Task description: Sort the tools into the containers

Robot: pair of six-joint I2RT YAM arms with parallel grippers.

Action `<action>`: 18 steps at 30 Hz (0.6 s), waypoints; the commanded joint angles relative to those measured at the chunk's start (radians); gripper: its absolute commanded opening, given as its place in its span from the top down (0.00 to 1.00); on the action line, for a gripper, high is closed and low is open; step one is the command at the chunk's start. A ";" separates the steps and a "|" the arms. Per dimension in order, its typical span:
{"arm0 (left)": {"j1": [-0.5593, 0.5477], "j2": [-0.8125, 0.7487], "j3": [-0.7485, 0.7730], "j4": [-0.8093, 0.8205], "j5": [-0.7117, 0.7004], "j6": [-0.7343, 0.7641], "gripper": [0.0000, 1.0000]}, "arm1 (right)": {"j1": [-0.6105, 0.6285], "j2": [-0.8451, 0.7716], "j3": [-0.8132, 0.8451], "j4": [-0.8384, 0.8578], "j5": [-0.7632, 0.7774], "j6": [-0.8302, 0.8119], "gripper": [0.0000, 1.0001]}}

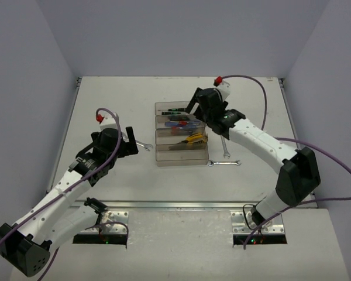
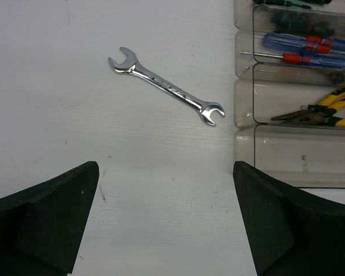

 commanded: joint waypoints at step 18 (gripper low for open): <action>0.001 0.040 0.027 0.016 0.026 0.009 0.00 | -0.350 0.398 0.143 -0.472 -0.396 -0.712 0.51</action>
